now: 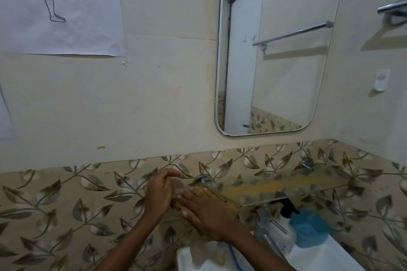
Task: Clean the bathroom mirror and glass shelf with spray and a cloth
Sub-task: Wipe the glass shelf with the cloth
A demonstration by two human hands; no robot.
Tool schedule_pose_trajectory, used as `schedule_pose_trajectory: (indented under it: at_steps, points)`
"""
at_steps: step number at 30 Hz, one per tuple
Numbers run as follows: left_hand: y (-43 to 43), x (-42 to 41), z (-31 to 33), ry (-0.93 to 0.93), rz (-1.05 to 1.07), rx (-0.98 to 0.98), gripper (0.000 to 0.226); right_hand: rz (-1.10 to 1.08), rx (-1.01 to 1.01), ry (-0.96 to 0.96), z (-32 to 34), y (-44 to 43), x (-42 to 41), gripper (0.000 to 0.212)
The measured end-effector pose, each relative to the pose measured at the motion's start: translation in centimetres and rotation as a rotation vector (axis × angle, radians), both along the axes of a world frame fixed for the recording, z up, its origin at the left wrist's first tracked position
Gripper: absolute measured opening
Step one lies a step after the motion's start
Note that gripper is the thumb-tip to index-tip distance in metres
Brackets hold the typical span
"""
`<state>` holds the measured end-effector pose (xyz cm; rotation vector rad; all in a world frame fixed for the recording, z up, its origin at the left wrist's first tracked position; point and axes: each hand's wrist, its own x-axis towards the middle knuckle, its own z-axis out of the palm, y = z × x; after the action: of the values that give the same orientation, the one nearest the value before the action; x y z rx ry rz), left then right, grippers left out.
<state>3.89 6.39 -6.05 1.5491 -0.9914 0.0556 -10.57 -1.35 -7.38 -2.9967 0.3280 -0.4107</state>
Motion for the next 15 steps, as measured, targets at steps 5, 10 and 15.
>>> schedule_pose_trajectory:
  at_steps: [5,10,15]
  points:
    - [-1.2,-0.3,0.2,0.03,-0.018,-0.019,0.032,-0.096,-0.168,-0.02,-1.0,-2.2,-3.0,0.045]
    - [-2.1,-1.7,-0.1,-0.008,-0.038,0.031,0.031,-0.148,-0.12,-0.04,-0.9,-4.2,-4.8,0.047]
    - [-3.5,-2.3,-0.9,-0.241,-0.034,0.199,0.029,-0.156,0.073,-0.032,-0.2,-6.2,-5.0,0.078]
